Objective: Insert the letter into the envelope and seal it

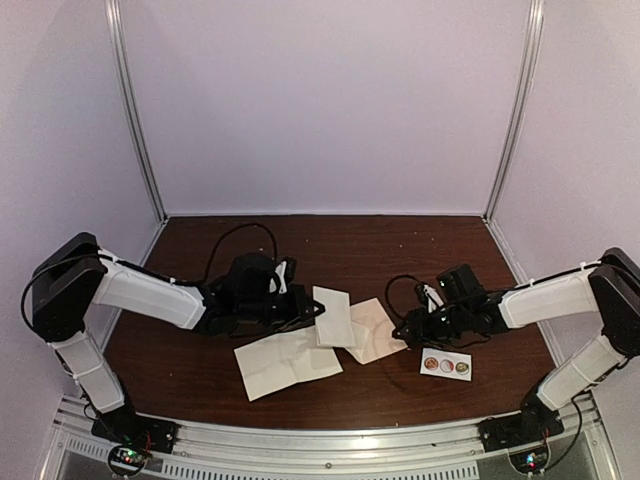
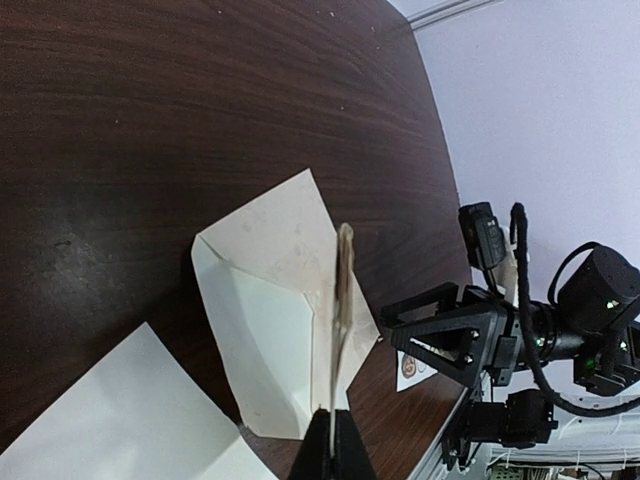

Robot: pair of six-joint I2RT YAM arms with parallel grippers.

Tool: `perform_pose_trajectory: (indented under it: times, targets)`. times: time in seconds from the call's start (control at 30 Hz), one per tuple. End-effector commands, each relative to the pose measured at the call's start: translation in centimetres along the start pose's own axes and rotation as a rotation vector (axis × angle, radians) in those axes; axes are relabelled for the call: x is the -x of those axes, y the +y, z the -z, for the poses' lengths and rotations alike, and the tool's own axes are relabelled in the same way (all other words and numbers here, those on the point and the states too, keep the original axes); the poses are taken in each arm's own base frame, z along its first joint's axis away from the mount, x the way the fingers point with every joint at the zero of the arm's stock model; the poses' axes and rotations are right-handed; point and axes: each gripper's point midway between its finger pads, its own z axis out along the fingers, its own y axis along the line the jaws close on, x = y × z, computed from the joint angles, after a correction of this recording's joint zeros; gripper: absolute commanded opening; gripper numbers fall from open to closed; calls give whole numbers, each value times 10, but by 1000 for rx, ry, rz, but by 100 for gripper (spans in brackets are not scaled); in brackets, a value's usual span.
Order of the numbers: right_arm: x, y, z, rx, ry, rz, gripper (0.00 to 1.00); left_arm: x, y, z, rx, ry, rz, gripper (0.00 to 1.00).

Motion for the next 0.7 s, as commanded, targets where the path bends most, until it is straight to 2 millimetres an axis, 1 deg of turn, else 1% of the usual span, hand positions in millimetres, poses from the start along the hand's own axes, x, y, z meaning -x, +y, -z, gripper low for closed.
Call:
perform_pose_trajectory:
  times: [0.0,0.13,0.23,0.37,0.43,0.57,0.67]
  targets:
    - [-9,5,-8,26,25,4,55,8,-6,-5,-18,-36,0,0]
    - [-16,8,-13,30,42,8,55,6,-1,-7,-11,-33,5,0]
    - [-20,14,-15,41,48,8,54,4,12,-7,11,-28,20,0]
    - [-22,21,-16,56,44,9,54,4,22,-2,24,-35,40,0]
    - [-20,27,-13,70,30,7,53,2,25,-1,27,-30,48,0]
    - [-9,37,-5,88,-12,16,54,-2,32,0,32,-16,62,0]
    - [-3,37,-2,65,-28,33,54,-1,39,1,40,-11,66,0]
